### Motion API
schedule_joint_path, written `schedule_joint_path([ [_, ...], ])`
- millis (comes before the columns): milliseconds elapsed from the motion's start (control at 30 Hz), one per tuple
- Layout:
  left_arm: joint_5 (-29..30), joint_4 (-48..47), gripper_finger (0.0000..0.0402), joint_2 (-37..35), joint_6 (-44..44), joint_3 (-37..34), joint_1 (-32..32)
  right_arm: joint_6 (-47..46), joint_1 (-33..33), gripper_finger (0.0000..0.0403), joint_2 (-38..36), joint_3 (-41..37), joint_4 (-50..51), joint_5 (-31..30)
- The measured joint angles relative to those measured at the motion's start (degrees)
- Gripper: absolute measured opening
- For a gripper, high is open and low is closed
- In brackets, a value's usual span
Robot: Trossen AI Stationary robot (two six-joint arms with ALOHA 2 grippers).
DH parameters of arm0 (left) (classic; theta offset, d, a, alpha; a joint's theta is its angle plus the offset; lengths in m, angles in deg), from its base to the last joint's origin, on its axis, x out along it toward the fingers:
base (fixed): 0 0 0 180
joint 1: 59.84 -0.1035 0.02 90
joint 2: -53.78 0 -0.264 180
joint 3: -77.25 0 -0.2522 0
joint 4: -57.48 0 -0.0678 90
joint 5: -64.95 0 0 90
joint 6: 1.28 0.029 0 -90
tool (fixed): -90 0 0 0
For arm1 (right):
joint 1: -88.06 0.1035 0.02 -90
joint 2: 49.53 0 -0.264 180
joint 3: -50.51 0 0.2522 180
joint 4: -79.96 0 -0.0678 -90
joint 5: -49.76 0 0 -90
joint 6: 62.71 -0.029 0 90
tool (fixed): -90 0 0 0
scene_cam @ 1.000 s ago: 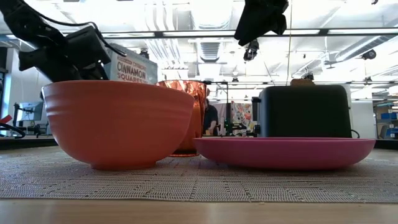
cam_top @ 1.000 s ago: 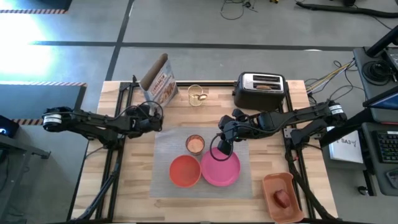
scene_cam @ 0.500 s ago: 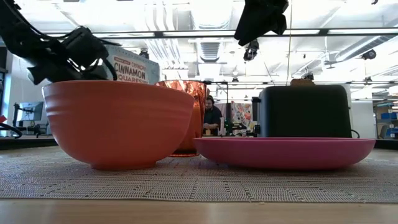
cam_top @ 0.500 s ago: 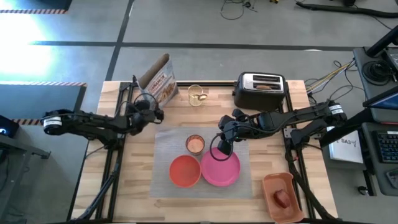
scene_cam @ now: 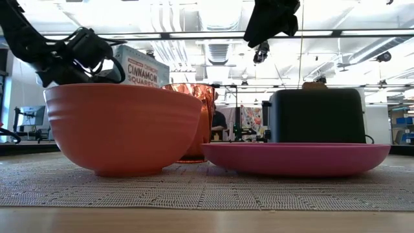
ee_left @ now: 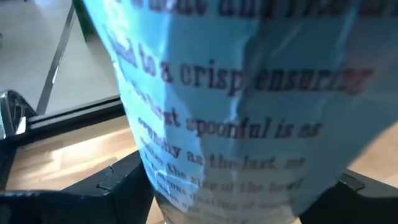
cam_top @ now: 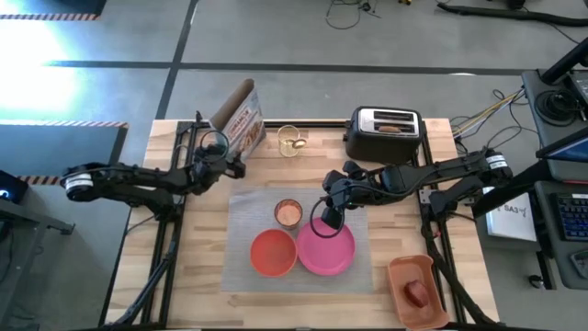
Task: Arrange a breakfast setting
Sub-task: Pour the cereal from the blue cereal box into the orange bowl
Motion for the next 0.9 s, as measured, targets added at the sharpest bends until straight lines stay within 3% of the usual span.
schedule_joint_path([
  [300,0.0,5.6,0.0243,5.9,0.9,0.1,-1.2,0.0,0.0,0.0123,0.0,0.0,0.0,0.0],
  [600,-1.4,14.0,0.0227,12.1,0.2,0.1,-1.3,0.0,0.0,0.0123,0.0,0.0,0.0,0.0],
  [900,-1.7,13.6,0.0154,11.2,1.6,0.1,-1.3,0.0,0.0,0.0123,0.0,0.0,0.0,0.0],
])
